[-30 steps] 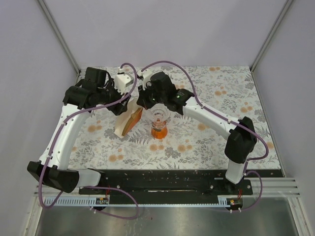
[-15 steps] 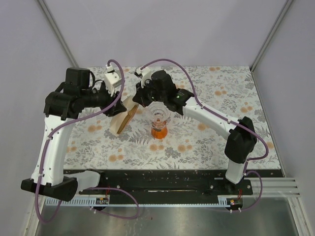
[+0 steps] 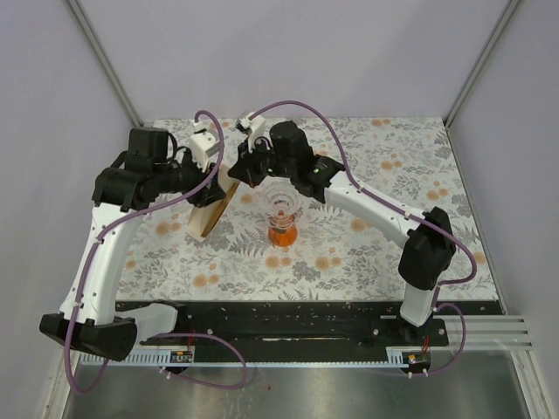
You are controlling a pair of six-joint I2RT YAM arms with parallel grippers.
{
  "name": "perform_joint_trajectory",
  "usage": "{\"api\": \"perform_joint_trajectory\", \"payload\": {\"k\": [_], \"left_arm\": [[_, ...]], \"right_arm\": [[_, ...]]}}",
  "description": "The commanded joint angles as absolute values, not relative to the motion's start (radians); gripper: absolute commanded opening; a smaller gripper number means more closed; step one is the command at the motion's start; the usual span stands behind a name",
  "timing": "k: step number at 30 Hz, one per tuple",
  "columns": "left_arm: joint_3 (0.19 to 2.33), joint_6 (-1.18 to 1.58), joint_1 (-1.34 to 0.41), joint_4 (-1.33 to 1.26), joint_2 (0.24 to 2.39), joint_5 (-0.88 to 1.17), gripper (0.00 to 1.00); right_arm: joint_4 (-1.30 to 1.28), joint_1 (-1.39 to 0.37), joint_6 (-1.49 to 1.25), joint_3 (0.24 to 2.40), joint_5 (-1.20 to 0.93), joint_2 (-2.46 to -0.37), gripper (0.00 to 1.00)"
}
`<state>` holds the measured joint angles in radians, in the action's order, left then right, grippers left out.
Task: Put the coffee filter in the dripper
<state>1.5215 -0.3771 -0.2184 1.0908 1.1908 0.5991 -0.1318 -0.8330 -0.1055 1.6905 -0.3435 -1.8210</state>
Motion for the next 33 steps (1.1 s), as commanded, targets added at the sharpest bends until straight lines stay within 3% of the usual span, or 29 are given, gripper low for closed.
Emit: {"api": "perform_joint_trajectory", "payload": {"k": [1, 13, 18, 21, 23, 27, 33], "left_arm": [[1.506, -0.342, -0.216, 0.982, 1.193, 0.575, 0.38], [1.454, -0.337, -0.235, 0.965, 1.212, 0.572, 0.28], [1.444, -0.331, -0.242, 0.977, 1.219, 0.591, 0.39], [1.437, -0.330, -0.245, 0.983, 1.224, 0.589, 0.39], [1.434, -0.331, -0.245, 0.986, 1.226, 0.583, 0.31], [1.443, -0.336, -0.244, 0.994, 1.224, 0.574, 0.00], [1.505, -0.331, -0.245, 1.037, 1.221, 0.572, 0.00]], "right_arm": [[-0.069, -0.831, -0.110, 1.698, -0.371, -1.764, 0.00], [-0.069, -0.831, -0.104, 1.710, -0.374, -1.758, 0.00], [-0.072, -0.831, -0.098, 1.709, -0.361, -1.753, 0.00], [-0.075, -0.831, -0.091, 1.712, -0.351, -1.750, 0.00], [-0.075, -0.831, -0.089, 1.713, -0.348, -1.749, 0.00], [-0.074, -0.831, -0.084, 1.710, -0.350, -1.746, 0.00], [-0.087, -0.830, -0.069, 1.700, -0.315, -1.747, 0.00]]}}
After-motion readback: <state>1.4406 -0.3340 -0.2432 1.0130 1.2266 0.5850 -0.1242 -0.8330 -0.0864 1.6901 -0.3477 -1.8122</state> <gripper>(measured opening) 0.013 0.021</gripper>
